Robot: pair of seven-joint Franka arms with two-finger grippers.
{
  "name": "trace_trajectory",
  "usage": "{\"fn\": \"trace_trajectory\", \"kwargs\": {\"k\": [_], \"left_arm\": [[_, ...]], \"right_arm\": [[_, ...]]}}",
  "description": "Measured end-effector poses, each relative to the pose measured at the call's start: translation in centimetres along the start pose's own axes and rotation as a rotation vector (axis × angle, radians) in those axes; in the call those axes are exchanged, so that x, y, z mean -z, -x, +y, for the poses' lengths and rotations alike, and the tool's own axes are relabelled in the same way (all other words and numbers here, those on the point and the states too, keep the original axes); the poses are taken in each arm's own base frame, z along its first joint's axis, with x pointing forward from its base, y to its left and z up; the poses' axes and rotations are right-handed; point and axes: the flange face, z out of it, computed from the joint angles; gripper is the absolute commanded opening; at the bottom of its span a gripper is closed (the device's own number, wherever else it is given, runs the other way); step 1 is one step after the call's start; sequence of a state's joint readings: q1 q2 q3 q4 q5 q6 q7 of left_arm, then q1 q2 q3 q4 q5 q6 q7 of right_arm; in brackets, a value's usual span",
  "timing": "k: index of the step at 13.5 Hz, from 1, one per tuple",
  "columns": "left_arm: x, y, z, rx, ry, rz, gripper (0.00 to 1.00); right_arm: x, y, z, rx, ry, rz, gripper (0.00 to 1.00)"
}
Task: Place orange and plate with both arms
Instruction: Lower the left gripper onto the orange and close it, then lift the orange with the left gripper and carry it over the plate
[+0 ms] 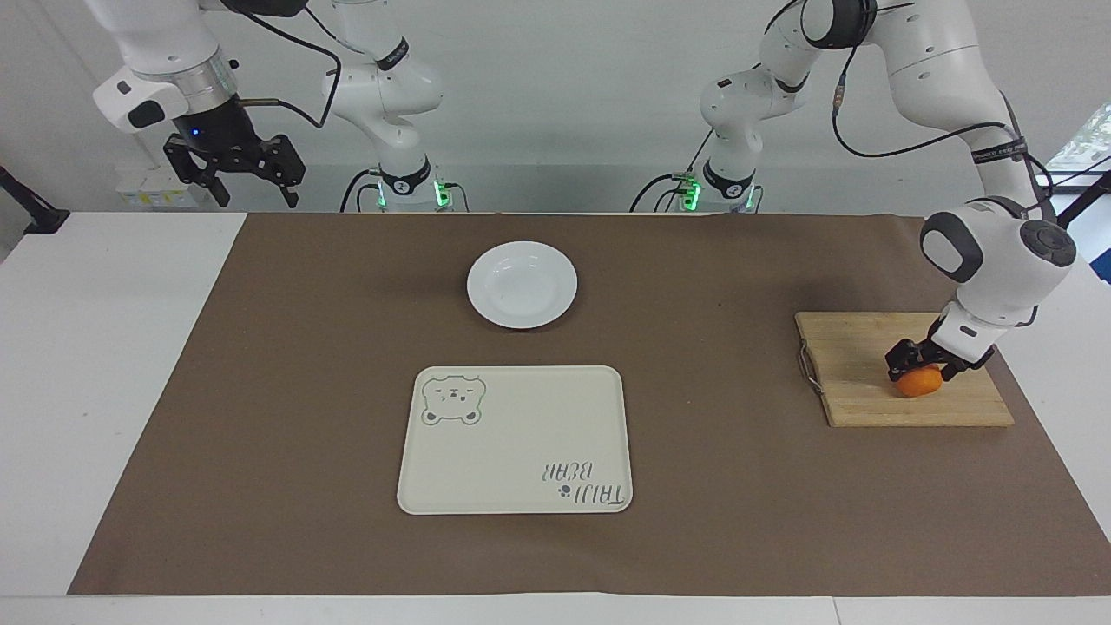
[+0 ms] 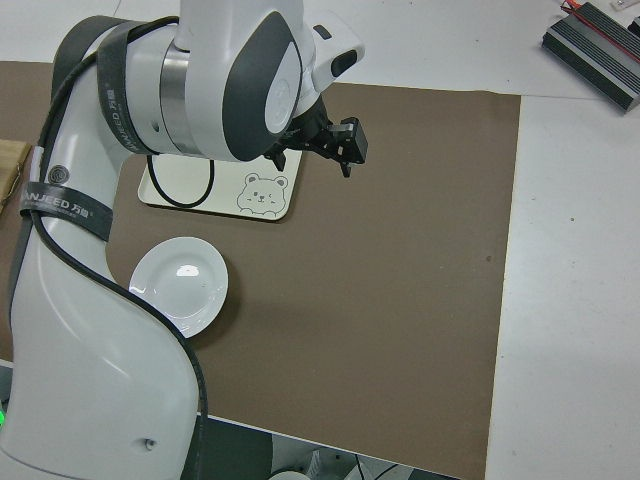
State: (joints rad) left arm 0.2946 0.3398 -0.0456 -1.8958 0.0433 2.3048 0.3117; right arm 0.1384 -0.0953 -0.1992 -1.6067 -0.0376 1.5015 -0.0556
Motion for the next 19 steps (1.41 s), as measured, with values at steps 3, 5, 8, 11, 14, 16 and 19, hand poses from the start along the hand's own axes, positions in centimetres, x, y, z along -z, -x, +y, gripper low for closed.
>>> {"fn": "trace_trajectory", "kwargs": {"k": [3,5,8,11,14,16,19], "left_arm": [[0.0,0.0,0.1,-0.002,0.001,0.000,0.41],[0.1,-0.1,0.1,-0.002,0.000,0.002,0.11],[0.1,-0.1,0.1,-0.003,0.000,0.002,0.00],[0.2,-0.2,0.5,-0.008,0.002,0.004,0.00],[1.6,-1.0,4.0,-0.065,0.015,-0.007,0.00],[3.1,-1.5,8.9,-0.132,0.037,-0.034,0.00],[5.3,-2.1,18.6,-0.214,0.058,-0.041,0.00]], "right_arm": [[0.0,0.0,0.0,0.000,0.000,0.000,1.00],[0.0,0.0,0.0,0.000,0.000,0.000,1.00],[0.0,0.0,0.0,0.000,0.000,0.000,1.00],[0.0,0.0,0.0,0.000,0.000,0.000,1.00],[0.0,0.0,0.0,0.000,0.000,0.000,1.00],[0.0,0.0,0.0,0.000,0.000,0.000,1.00],[0.0,0.0,0.0,0.000,0.000,0.000,1.00]]}}
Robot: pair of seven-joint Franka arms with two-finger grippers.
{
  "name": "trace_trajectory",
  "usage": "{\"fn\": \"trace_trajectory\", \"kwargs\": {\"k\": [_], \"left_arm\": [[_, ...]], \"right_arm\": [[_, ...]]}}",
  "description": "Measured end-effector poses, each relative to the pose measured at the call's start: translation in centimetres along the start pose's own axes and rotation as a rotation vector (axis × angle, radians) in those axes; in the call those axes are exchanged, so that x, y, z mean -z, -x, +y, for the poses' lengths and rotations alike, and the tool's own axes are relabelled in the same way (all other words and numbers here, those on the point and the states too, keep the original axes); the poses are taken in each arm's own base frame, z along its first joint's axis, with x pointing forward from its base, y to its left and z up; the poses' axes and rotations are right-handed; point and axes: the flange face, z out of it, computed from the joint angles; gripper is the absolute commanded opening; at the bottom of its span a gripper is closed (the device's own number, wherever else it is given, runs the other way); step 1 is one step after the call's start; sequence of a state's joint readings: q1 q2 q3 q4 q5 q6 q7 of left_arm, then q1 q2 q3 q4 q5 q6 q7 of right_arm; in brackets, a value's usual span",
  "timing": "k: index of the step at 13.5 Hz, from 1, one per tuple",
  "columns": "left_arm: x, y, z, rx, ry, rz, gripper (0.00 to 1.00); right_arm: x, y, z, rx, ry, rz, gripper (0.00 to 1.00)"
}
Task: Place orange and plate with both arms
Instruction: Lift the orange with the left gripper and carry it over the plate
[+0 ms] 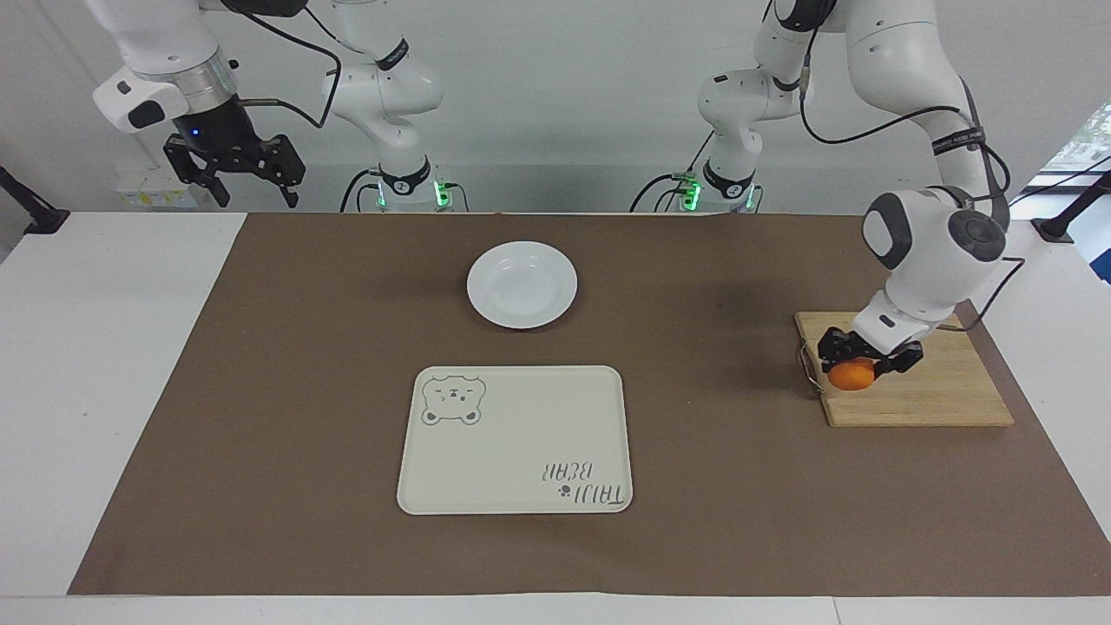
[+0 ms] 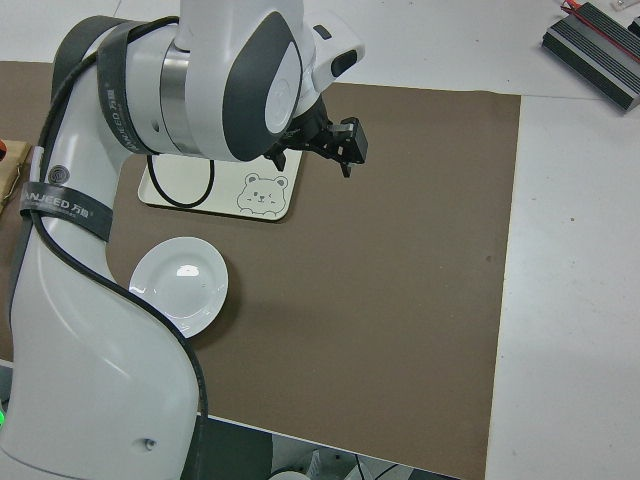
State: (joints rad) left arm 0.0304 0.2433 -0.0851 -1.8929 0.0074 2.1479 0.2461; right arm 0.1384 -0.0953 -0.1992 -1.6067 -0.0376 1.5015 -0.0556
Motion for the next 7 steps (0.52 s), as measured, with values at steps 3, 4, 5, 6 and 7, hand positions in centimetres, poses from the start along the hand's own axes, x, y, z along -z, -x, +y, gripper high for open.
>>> {"fn": "trace_trajectory", "kwargs": {"k": [3,4,5,6,7], "left_arm": [[0.3,-1.6,10.8,-0.060,0.004,-0.007,0.00],[0.4,-1.8,14.6,-0.087,0.005,-0.006,0.00],[0.5,-1.8,18.8,-0.106,0.006,-0.002,0.00],[0.8,-1.6,22.9,-0.118,0.008,0.003,0.00],[1.1,-1.1,26.6,-0.122,0.015,0.008,0.00]], "right_arm": [[0.0,0.0,0.0,0.000,0.000,0.000,1.00],[0.0,0.0,0.0,0.000,0.000,0.000,1.00],[0.0,0.0,0.0,0.000,0.000,0.000,1.00],[0.0,0.0,0.0,0.000,0.000,0.000,1.00],[0.0,0.0,0.0,0.000,0.000,0.000,1.00]]}}
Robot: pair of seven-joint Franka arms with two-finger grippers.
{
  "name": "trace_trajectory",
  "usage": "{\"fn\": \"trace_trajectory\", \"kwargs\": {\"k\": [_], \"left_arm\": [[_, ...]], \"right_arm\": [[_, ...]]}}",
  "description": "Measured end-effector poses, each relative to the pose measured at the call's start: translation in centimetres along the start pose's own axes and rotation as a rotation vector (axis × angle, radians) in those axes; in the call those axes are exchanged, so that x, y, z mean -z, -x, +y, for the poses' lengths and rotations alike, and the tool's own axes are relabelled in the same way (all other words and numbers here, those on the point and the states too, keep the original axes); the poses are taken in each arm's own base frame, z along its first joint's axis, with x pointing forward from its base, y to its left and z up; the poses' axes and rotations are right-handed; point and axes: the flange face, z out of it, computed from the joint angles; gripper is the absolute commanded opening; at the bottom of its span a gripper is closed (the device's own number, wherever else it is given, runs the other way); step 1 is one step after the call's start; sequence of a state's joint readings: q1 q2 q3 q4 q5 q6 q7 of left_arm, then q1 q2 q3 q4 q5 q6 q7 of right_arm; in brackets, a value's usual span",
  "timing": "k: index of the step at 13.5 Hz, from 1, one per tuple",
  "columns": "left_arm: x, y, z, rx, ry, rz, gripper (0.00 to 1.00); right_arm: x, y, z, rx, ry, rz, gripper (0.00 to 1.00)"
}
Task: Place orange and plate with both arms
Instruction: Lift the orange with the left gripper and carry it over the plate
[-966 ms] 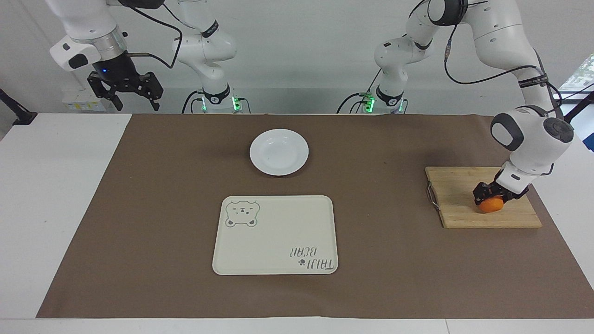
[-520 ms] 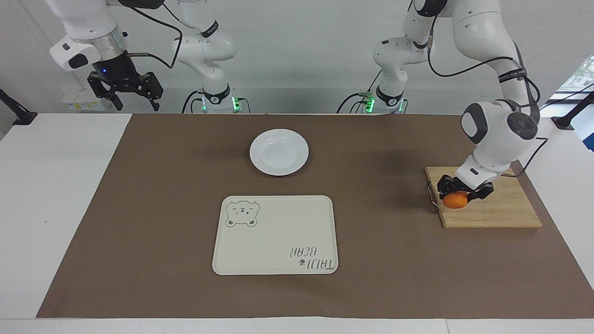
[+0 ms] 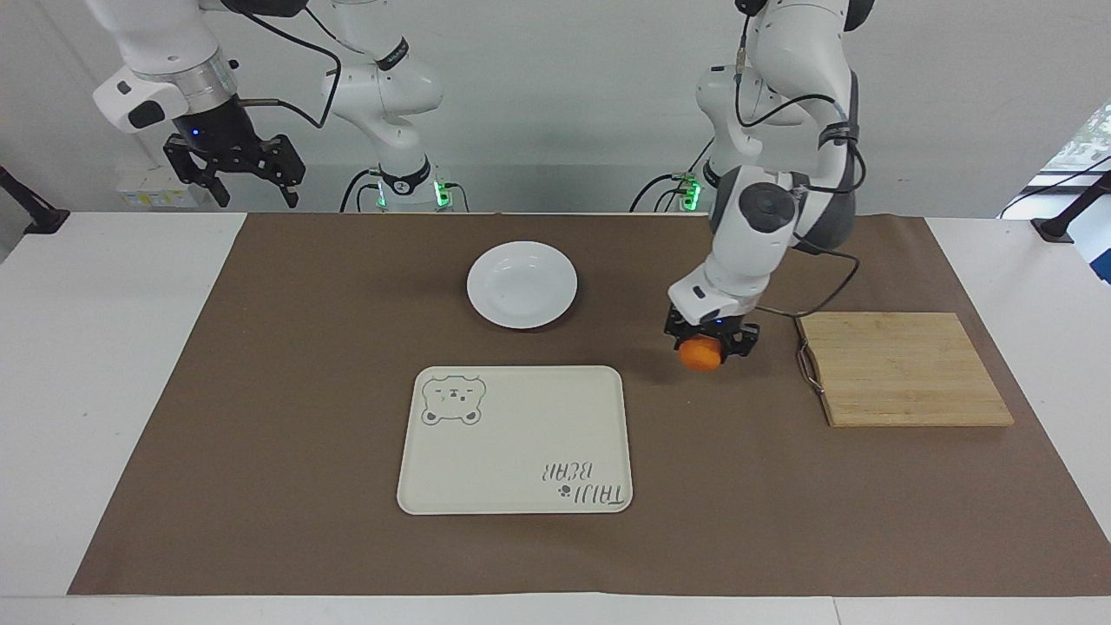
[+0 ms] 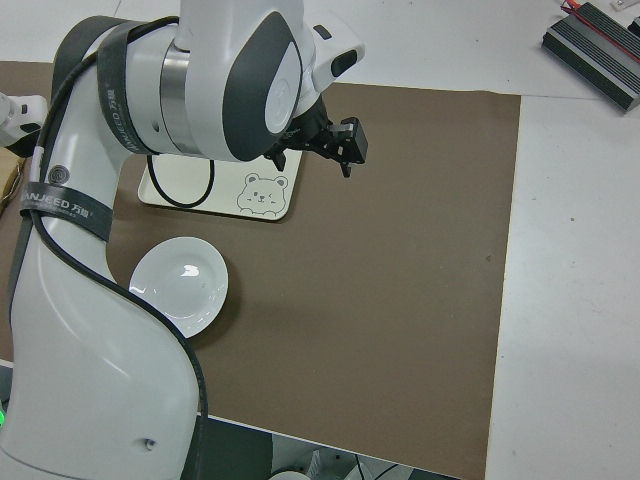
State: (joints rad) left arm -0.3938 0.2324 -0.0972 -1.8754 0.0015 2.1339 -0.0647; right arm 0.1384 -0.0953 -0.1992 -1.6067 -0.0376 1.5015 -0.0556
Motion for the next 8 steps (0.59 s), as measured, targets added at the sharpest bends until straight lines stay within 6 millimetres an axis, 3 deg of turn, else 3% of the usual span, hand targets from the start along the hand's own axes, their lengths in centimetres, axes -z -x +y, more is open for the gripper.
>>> {"fn": "trace_trajectory", "kwargs": {"k": [3,8], "left_arm": [[0.8,0.8,8.1,0.035,0.096,0.004,0.00],[2.3,3.6,20.5,0.158,0.192,0.052,0.00]], "right_arm": [[0.0,0.0,0.0,0.000,0.000,0.000,1.00],[0.0,0.0,0.0,0.000,0.000,0.000,1.00]]}}
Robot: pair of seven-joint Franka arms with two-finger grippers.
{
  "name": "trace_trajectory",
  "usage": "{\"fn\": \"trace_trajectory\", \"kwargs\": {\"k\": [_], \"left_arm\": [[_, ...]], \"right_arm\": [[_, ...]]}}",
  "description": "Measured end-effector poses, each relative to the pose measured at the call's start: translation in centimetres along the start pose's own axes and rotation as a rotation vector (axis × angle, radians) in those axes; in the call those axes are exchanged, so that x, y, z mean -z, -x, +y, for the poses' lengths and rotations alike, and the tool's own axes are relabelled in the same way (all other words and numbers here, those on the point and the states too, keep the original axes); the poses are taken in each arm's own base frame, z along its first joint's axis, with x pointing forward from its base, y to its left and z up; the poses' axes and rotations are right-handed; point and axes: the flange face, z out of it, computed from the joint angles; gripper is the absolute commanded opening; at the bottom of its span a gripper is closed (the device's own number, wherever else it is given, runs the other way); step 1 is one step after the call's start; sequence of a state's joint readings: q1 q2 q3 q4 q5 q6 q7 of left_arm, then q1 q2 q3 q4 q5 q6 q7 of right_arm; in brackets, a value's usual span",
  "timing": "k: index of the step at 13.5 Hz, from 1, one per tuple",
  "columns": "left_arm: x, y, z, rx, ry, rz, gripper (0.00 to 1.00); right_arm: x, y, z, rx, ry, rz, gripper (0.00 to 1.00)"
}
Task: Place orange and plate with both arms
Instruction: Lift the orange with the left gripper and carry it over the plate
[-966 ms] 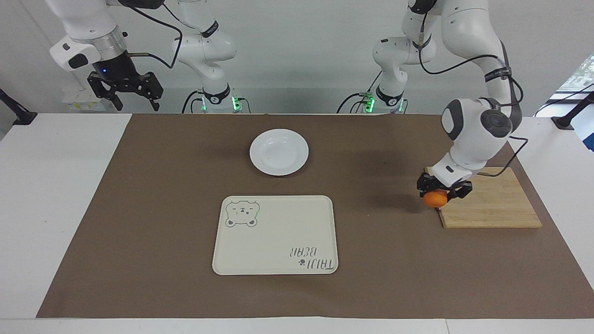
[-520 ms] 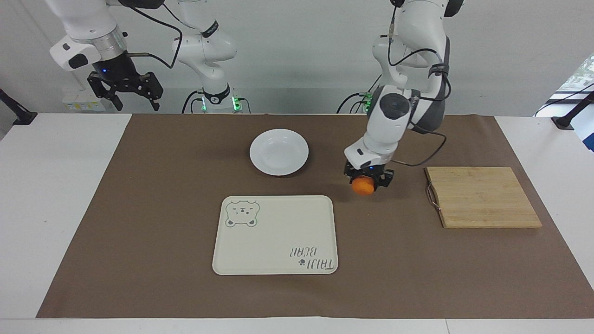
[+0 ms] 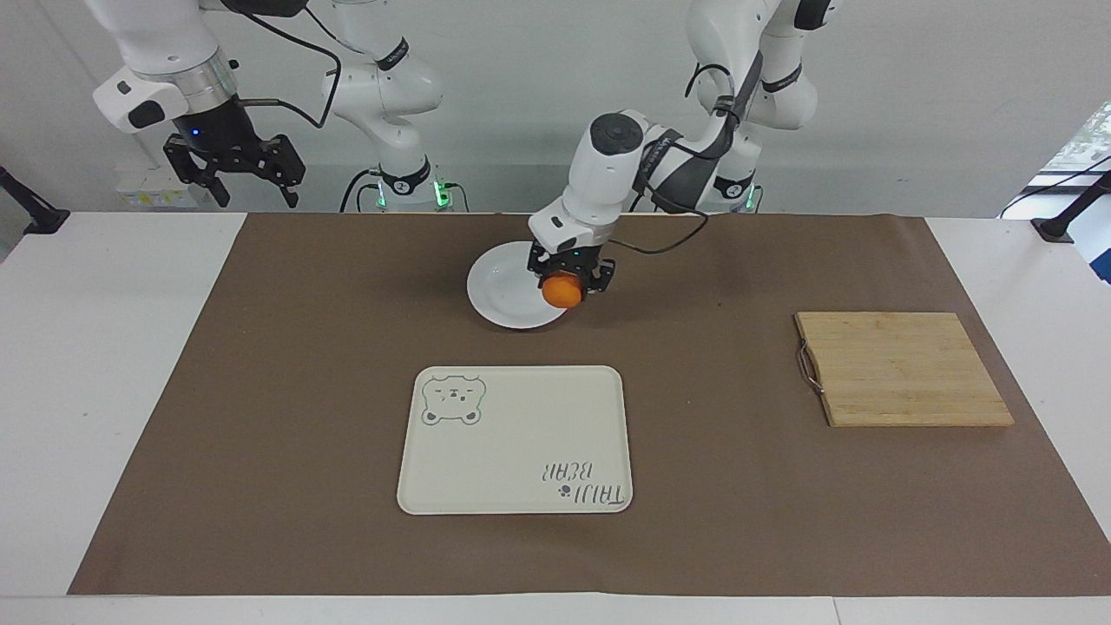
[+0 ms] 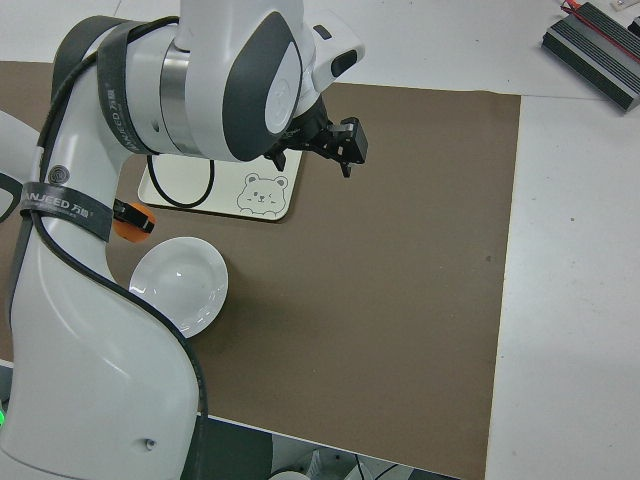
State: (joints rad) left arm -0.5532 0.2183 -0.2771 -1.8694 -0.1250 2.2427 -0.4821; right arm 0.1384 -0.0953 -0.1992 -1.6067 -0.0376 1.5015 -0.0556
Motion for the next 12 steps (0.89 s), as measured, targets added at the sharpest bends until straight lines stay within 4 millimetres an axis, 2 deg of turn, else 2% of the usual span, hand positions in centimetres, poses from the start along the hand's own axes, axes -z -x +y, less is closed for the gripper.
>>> {"fn": "trace_trajectory", "kwargs": {"k": [2,5,6,9,10,12], "left_arm": [[-1.1,0.8,1.3,0.006,0.005,-0.004,0.00],[-2.9,1.2,1.1,0.037,-0.005,-0.032,0.00],[-3.5,1.2,1.2,0.061,-0.005,-0.034,0.10],[-4.5,1.7,2.1,0.094,-0.001,-0.037,0.12],[-5.0,2.0,2.3,0.103,-0.004,-0.045,0.17],[-6.3,2.7,3.0,0.110,-0.010,-0.064,0.36]], "right_arm": [[0.0,0.0,0.0,0.000,0.000,0.000,1.00],[0.0,0.0,0.0,0.000,0.000,0.000,1.00],[0.0,0.0,0.0,0.000,0.000,0.000,1.00],[0.0,0.0,0.0,0.000,0.000,0.000,1.00],[0.0,0.0,0.0,0.000,0.000,0.000,1.00],[0.0,0.0,0.0,0.000,0.000,0.000,1.00]]}}
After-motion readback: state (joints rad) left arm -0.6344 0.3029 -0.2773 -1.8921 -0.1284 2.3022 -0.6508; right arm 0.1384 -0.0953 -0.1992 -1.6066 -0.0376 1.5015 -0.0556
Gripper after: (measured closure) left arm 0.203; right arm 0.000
